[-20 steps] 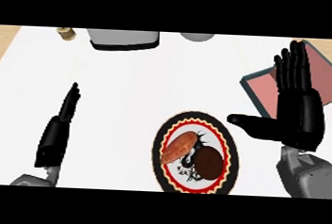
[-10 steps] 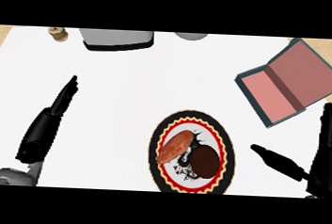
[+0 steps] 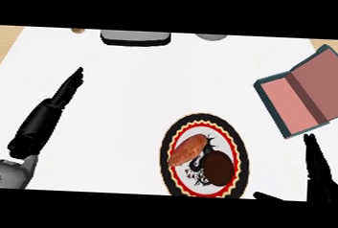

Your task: Pick the sweet potato from the plate and place it in the cardboard box

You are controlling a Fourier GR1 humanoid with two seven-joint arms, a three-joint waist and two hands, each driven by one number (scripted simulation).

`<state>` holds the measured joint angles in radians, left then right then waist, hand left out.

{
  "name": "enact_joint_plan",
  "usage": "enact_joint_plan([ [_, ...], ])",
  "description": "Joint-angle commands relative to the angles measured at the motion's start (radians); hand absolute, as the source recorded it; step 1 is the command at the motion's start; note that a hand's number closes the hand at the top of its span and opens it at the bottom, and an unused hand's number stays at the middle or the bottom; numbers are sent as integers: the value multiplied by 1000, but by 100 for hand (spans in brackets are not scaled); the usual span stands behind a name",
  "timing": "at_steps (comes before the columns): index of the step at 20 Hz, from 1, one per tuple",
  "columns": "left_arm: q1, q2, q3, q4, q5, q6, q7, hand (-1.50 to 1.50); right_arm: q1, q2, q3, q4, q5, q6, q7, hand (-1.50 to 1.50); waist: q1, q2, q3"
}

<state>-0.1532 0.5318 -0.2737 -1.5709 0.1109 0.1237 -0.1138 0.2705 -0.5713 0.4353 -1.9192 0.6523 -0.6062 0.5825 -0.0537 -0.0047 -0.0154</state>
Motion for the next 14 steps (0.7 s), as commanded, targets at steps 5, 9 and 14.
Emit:
enact_joint_plan([
  [5, -58, -14, -10, 3, 19, -47, 5, 0, -118, 48, 149, -156, 177, 386, 470, -150, 74, 14, 1],
  [9, -65, -43, -40, 12, 8, -50, 10, 0, -225, 134, 208, -169, 221, 586, 692, -150, 90, 13, 3],
  [14, -91, -28, -13, 42, 19, -75, 6, 0, -348, 331, 245, -69, 244, 726, 853, -150, 95, 14, 7],
])
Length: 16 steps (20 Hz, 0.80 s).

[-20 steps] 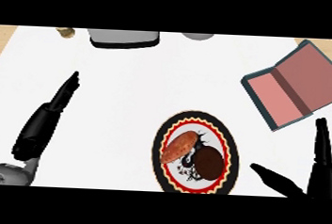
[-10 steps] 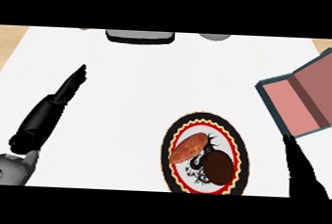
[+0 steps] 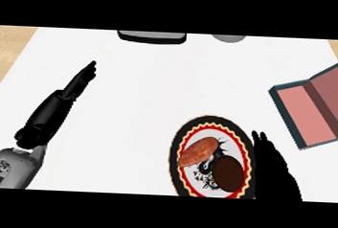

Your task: Pick the sweet potato from the plate and place it in the cardboard box

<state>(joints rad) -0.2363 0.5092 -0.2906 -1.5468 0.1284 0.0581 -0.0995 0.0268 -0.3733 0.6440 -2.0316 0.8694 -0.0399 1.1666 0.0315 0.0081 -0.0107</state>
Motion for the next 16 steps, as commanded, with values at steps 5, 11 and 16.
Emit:
enact_joint_plan([
  [5, -18, 7, 15, 0, 1, -16, 11, 0, -170, 306, 17, 134, 60, 251, 319, -150, 0, -6, 4],
  [11, -25, -21, 17, 27, -7, -1, 25, 0, -225, 369, -19, 262, 101, 273, 321, -150, -20, -9, 6],
  [16, -13, -42, 6, 37, -22, 2, 10, 0, -283, 371, -51, 351, 109, 260, 321, -150, -20, -8, 7],
])
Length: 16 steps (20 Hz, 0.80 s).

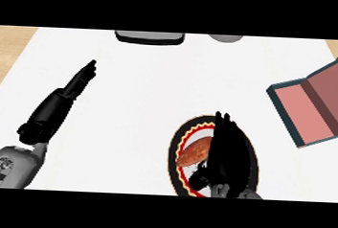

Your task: Pick the sweet potato from the plate and place it in the cardboard box

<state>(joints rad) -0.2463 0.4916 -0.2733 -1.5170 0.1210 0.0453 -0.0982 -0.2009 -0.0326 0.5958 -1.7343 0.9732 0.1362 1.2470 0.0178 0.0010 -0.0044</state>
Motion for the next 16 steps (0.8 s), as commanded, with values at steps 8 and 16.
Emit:
enact_joint_plan([
  [8, -14, -23, 10, 15, -16, -4, 1, 0, -106, 32, -39, 152, -32, 98, 240, -150, -10, 0, 2],
  [16, 15, -23, 30, 19, -20, -29, -40, 0, -120, 32, -4, 262, -59, -10, 240, -150, -1, 0, 3],
])
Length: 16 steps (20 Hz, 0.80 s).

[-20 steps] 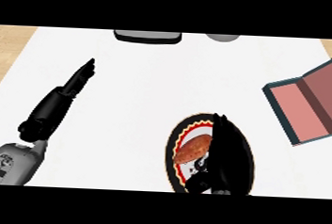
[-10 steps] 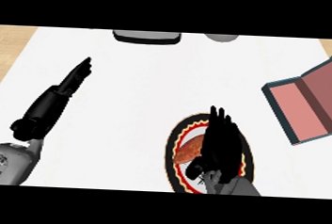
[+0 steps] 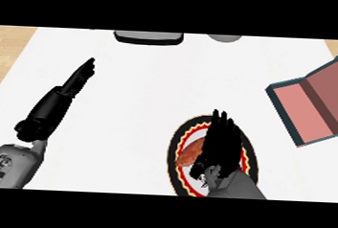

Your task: Pick the sweet potato from the plate and place it in the cardboard box

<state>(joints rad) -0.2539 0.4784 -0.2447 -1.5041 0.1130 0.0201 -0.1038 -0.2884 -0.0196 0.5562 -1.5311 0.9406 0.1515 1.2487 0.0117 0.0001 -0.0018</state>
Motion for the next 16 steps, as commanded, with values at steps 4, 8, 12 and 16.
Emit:
enact_joint_plan([
  [4, 15, -17, 8, 6, -15, -14, -27, 0, -72, 19, 40, 83, -66, -50, 239, -150, 6, 0, 1],
  [8, 17, -24, 9, 32, -31, -15, -34, 0, -13, 19, 67, 59, -56, -57, 239, -150, -9, -2, 0],
  [12, -9, -14, 31, 48, -24, -35, -21, 0, -45, 19, 22, 100, -42, -38, 239, -150, -11, -1, 0],
  [16, 33, -7, 28, -50, -23, -32, 22, 0, -16, 19, 24, 131, -43, -53, 239, -150, -1, -5, 1],
])
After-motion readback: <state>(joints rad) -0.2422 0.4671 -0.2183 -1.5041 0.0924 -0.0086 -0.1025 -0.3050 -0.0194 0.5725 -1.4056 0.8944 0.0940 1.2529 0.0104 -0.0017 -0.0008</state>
